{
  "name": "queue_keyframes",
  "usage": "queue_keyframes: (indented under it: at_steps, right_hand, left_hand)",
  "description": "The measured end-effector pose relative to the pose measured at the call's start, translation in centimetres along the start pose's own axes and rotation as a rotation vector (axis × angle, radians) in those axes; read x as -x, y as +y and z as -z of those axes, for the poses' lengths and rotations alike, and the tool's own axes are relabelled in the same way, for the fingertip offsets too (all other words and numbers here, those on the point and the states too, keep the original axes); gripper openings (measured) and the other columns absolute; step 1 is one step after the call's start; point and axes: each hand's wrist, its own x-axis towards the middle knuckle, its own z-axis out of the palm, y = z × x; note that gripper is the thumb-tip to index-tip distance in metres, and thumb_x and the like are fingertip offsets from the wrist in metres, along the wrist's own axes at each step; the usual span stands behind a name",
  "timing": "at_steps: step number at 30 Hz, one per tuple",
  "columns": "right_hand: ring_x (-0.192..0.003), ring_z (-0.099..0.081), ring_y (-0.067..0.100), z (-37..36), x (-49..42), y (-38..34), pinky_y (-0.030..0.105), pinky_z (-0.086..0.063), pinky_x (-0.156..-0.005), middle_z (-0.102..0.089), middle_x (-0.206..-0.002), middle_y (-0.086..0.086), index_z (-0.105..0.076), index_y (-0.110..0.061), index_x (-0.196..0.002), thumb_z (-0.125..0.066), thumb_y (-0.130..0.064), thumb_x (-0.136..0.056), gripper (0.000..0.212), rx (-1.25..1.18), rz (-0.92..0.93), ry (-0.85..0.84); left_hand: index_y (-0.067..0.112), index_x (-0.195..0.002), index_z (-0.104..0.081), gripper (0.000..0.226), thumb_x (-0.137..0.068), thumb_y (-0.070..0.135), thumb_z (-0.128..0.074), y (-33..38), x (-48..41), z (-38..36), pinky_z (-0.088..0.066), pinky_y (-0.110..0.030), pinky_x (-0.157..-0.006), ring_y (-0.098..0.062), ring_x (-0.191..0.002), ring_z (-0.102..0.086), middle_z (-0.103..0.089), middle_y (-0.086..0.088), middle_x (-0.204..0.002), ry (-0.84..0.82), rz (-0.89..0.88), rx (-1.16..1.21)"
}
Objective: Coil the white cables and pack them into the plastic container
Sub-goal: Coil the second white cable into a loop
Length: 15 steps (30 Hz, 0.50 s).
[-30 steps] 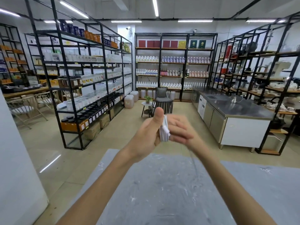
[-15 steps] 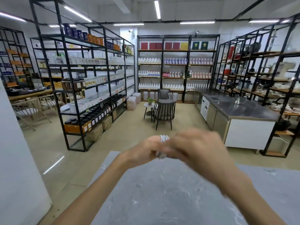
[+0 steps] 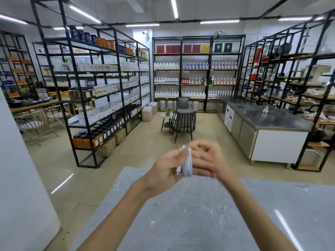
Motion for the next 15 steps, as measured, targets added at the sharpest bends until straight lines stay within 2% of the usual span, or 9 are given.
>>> queue_keyframes:
  at_steps: [2,3,4,6,8,10,12,14,15]
  right_hand:
    - [-0.058,-0.058,-0.002,-2.2,3.1,2.0,0.015,-0.043,-0.058,-0.062,-0.063,-0.014,-0.071,-0.019,-0.076,-0.062,-0.011,-0.088,0.017,0.082,-0.087,-0.019]
    - [-0.054,-0.054,-0.001,-3.2,4.7,2.5,0.016,-0.039,-0.056,-0.058,-0.057,-0.015,-0.071,-0.023,-0.078,-0.061,-0.020,-0.092,0.018,0.188,-0.098,-0.034]
    - [-0.054,-0.053,0.001,-4.0,6.2,2.7,0.018,-0.039,-0.056,-0.057,-0.056,-0.015,-0.072,-0.026,-0.088,-0.057,-0.028,-0.096,0.017,0.274,-0.095,-0.079]
    - [-0.068,-0.061,0.007,-5.1,8.4,2.6,0.027,-0.047,-0.066,-0.064,-0.069,-0.011,-0.064,-0.030,-0.115,-0.045,-0.036,-0.101,0.024,0.525,-0.043,-0.215]
    - [-0.086,-0.064,0.021,-5.0,9.4,1.7,0.033,-0.049,-0.071,-0.067,-0.092,-0.005,-0.055,-0.029,-0.124,-0.038,-0.036,-0.102,0.028,0.803,0.049,-0.282]
    - [-0.084,-0.065,0.024,-3.8,9.4,-0.4,0.030,-0.046,-0.060,-0.067,-0.096,-0.003,-0.061,-0.026,-0.115,-0.049,-0.032,-0.099,0.020,0.945,0.234,-0.203]
    - [-0.070,-0.065,0.021,-2.0,9.1,-2.2,0.025,-0.046,-0.048,-0.069,-0.085,-0.005,-0.071,-0.023,-0.099,-0.064,-0.026,-0.088,0.013,0.936,0.381,-0.084]
    - [-0.071,-0.064,0.016,-0.2,8.7,-2.6,0.028,-0.051,-0.053,-0.068,-0.081,-0.005,-0.076,-0.021,-0.092,-0.065,-0.023,-0.089,0.012,0.785,0.438,-0.018]
    - [-0.075,-0.063,0.012,0.4,8.8,-2.3,0.025,-0.051,-0.058,-0.068,-0.082,-0.006,-0.078,-0.019,-0.090,-0.068,-0.018,-0.088,0.010,0.666,0.419,-0.011]
  left_hand:
    - [-0.013,-0.128,-0.051,0.059,-0.101,0.038,-0.038,0.2,0.2,1.6,-0.045,-0.046,-0.106,-0.043,-0.119,-0.057,-0.059,-0.031,-0.128,0.149,0.036,-0.035]
    - [-0.012,-0.129,-0.051,0.057,-0.102,0.036,-0.035,-0.1,0.4,2.4,-0.043,-0.047,-0.108,-0.042,-0.121,-0.057,-0.060,-0.029,-0.129,0.207,0.058,-0.049]
    - [-0.011,-0.129,-0.051,0.056,-0.103,0.035,-0.032,-0.5,0.5,3.0,-0.044,-0.046,-0.107,-0.041,-0.121,-0.058,-0.061,-0.027,-0.129,0.258,0.071,-0.058]
    - [-0.010,-0.126,-0.051,0.052,-0.103,0.032,-0.030,-1.5,0.7,3.8,-0.044,-0.042,-0.105,-0.037,-0.119,-0.061,-0.065,-0.024,-0.125,0.388,0.085,-0.086]
    - [-0.009,-0.124,-0.053,0.053,-0.101,0.035,-0.033,-2.3,1.0,4.0,-0.045,-0.039,-0.102,-0.032,-0.115,-0.065,-0.067,-0.022,-0.123,0.487,0.134,-0.139]
    - [-0.007,-0.123,-0.055,0.057,-0.098,0.041,-0.036,-3.1,1.6,3.5,-0.048,-0.036,-0.100,-0.029,-0.113,-0.066,-0.068,-0.021,-0.122,0.454,0.232,-0.199]
    - [-0.001,-0.115,-0.064,0.057,-0.099,0.047,-0.038,-3.7,2.3,2.2,-0.050,-0.035,-0.097,-0.025,-0.106,-0.068,-0.072,-0.014,-0.112,0.338,0.301,-0.289]
    - [0.002,-0.097,-0.071,0.058,-0.099,0.047,-0.035,-4.0,2.9,0.6,-0.052,-0.030,-0.086,-0.026,-0.093,-0.070,-0.074,-0.015,-0.094,0.210,0.263,-0.305]
    - [0.001,-0.090,-0.071,0.060,-0.101,0.045,-0.031,-4.0,3.0,-0.2,-0.052,-0.029,-0.080,-0.029,-0.087,-0.070,-0.073,-0.021,-0.086,0.167,0.224,-0.301]
